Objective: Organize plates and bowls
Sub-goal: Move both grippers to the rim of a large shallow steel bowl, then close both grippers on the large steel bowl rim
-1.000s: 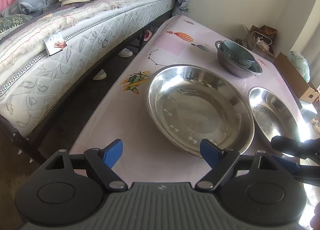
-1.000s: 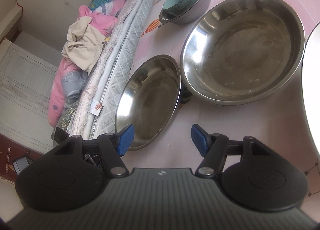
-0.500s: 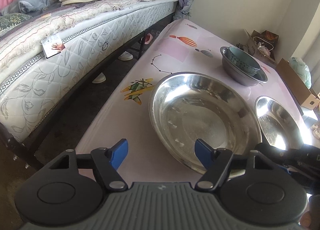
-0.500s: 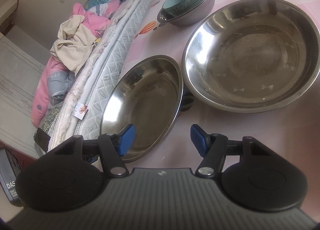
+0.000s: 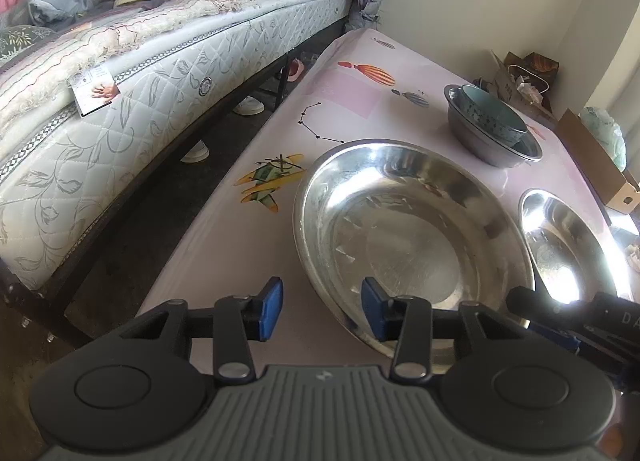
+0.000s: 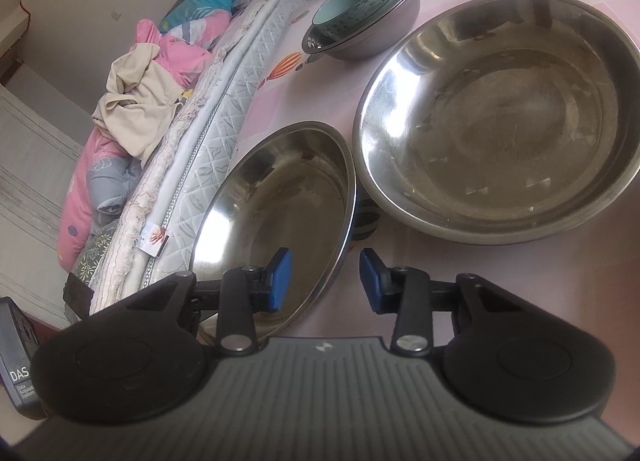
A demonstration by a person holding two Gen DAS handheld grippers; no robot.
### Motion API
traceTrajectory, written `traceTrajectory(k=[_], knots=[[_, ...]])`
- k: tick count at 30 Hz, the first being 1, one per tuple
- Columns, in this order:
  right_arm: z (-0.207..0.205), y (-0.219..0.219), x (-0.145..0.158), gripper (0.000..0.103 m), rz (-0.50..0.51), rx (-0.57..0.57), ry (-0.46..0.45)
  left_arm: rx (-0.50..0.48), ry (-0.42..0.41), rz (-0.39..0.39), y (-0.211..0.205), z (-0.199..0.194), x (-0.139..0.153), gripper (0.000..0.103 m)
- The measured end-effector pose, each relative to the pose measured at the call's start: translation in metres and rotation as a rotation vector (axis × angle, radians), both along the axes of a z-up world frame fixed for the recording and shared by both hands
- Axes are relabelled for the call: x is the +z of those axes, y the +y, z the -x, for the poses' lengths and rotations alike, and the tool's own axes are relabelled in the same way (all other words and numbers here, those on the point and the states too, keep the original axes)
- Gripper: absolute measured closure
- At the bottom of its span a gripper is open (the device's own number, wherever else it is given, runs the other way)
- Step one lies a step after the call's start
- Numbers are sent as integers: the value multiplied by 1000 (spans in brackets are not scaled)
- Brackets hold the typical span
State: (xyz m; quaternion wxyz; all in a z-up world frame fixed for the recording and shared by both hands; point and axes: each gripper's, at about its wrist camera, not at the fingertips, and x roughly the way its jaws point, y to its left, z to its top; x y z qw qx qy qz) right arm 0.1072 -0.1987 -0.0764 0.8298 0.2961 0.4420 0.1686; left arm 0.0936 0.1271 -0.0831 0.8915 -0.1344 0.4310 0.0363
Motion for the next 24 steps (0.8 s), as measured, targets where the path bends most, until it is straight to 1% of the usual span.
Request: traceTrajectory(k=[2,3,4,5,8,12,15,20,24], knots=[[-2,0,-1,70,1,-2,-1,1,3,-1,0,-1,0,69],[-2,1,-1,71,1,-3,0,1,4,-3,0,-2,-1,70],[-3,1,-2,72,0,-3,0,0,4,-5,-1,-2,-1,73],[-4,1,-2,73,0,-3,0,0,6,-7,-1,-3,-1,78],[-5,3,-3,78,3,2,1,-6,5,-4,-2,-4,-1,84],[-9,8,-4,83,19,9,2,-6,5,-17,-3,-4,0,84],[-9,9,-5,86,23,12,7,-8,5,-3,-2,-2,1,84],[-7,10,-3,87,32,24,7,-20,2,-5,-2,2,5,84],[-3,8,-2,87,32,39,11,-31,1,11,0,9,8,84]])
